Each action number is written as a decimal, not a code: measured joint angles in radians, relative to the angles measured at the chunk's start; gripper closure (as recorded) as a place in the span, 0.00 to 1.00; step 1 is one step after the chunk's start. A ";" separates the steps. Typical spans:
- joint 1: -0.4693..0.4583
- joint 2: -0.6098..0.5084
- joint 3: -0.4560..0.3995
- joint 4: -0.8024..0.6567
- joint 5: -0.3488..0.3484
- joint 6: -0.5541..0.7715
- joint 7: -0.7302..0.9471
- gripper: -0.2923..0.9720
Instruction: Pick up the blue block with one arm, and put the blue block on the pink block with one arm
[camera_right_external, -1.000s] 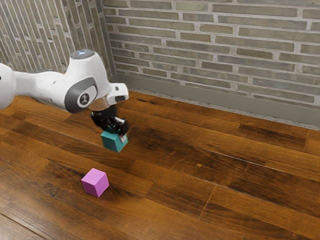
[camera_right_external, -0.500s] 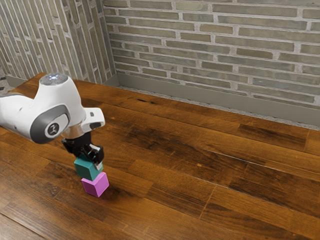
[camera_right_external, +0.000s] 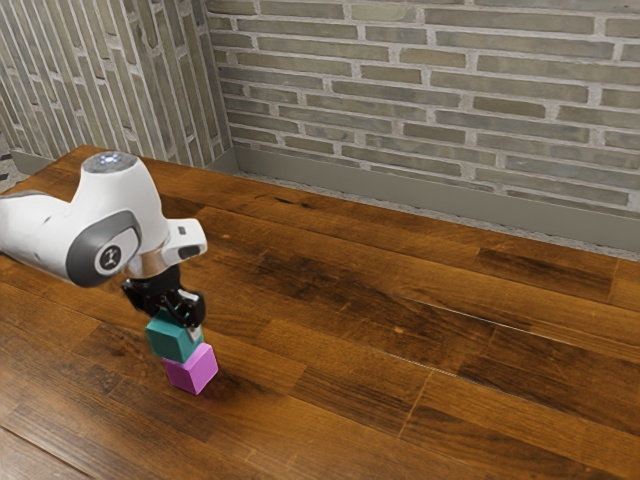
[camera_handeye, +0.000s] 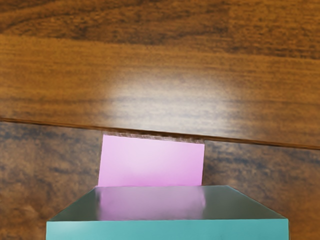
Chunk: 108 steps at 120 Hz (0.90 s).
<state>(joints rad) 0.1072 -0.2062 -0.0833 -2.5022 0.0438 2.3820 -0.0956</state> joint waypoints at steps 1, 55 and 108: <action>0.000 0.001 0.001 0.001 0.000 0.001 0.001 0.50; 0.001 0.061 0.026 0.025 -0.002 0.049 0.053 0.45; 0.000 0.118 0.018 0.594 -0.101 -0.280 0.118 0.26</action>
<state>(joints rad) 0.1074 -0.0881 -0.0650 -1.9081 -0.0575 2.1016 0.0221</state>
